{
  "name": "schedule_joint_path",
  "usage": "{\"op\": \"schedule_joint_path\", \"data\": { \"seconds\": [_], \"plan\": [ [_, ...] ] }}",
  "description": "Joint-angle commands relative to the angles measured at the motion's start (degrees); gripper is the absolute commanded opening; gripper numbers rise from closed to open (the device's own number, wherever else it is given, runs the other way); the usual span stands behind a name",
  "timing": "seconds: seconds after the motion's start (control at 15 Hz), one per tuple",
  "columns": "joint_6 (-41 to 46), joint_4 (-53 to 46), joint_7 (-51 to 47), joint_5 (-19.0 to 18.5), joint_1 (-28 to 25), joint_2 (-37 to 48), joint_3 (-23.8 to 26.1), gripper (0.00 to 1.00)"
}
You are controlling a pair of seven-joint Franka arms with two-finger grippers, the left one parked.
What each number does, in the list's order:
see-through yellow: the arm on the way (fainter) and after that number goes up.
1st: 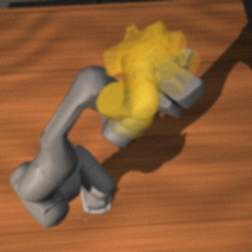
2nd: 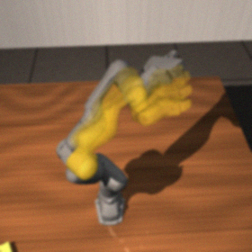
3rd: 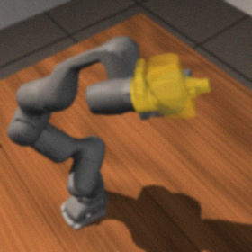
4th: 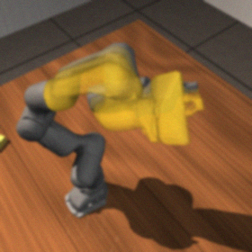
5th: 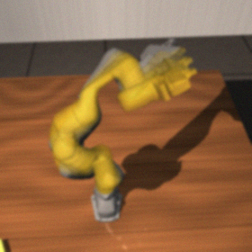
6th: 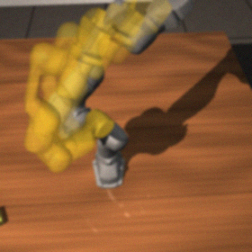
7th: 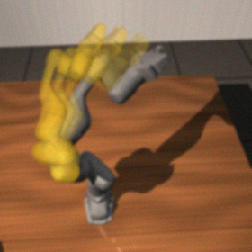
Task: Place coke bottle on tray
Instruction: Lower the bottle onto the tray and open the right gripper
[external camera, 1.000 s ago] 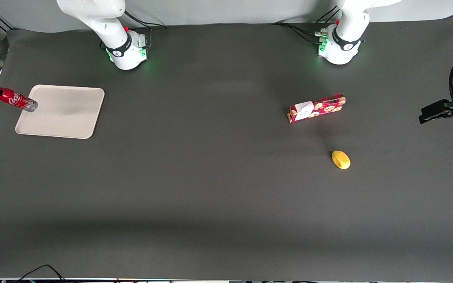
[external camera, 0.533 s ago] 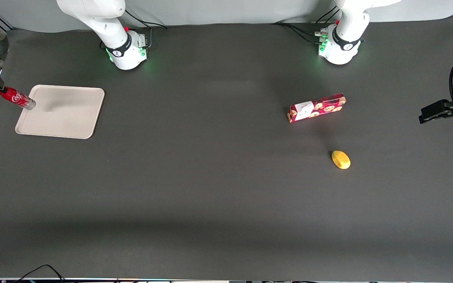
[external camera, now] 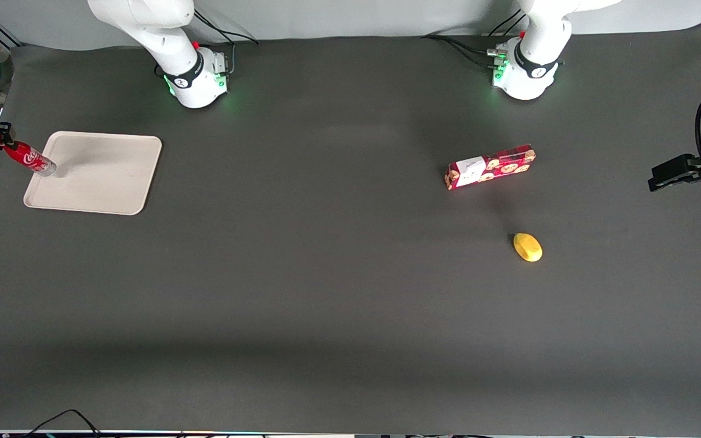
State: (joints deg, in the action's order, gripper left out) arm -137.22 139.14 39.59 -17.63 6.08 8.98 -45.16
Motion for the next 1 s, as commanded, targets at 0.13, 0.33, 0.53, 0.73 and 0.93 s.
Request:
{"op": "schedule_joint_path", "data": {
  "seconds": [0.13,0.33,0.53,0.73,0.93],
  "plan": [
    [-3.58,0.69,6.46,4.61,0.51,-2.04,-2.04,0.00],
    [-4.72,0.69,8.13,5.50,0.95,-3.53,-2.04,0.00],
    [-5.43,0.69,8.39,5.59,1.83,-5.20,-2.04,0.00],
    [-6.39,0.69,9.36,6.28,2.53,-5.99,-2.04,0.00],
    [-6.83,0.60,10.94,7.78,2.62,-7.14,-1.95,0.33]
  ]
}}
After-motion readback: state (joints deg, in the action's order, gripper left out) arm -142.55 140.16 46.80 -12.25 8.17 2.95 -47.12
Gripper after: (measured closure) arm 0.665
